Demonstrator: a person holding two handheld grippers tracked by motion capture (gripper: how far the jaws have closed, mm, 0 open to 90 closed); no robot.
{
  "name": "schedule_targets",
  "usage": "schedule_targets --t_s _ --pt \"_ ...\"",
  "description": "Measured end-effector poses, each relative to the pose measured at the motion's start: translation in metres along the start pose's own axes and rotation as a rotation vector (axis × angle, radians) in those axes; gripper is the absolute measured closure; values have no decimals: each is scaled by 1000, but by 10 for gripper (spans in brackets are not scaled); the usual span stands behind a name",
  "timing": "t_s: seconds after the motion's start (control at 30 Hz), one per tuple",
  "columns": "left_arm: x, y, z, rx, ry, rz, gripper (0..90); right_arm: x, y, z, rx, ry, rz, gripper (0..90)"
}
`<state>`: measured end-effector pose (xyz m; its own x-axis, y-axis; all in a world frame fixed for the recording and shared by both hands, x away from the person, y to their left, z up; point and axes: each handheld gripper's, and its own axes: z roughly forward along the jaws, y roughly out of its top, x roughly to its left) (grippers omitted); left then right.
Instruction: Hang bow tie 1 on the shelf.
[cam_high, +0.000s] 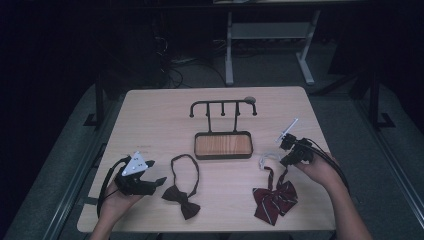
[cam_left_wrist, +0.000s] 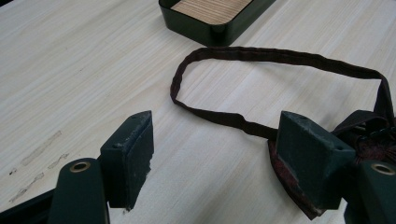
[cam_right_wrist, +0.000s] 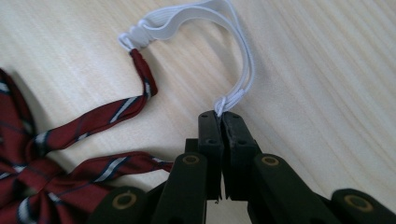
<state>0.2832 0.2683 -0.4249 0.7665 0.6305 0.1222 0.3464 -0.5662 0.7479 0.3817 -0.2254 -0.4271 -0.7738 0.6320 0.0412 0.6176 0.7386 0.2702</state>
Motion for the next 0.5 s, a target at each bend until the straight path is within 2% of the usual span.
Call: schedule_targets --t_s 0.17,0.5 --pt "0 0 0 -7 0 -3 277 2 1 -13 -35 39 -29 868" --pt "0 0 0 -8 1 -5 277 4 2 -40 -120 120 -53 868"
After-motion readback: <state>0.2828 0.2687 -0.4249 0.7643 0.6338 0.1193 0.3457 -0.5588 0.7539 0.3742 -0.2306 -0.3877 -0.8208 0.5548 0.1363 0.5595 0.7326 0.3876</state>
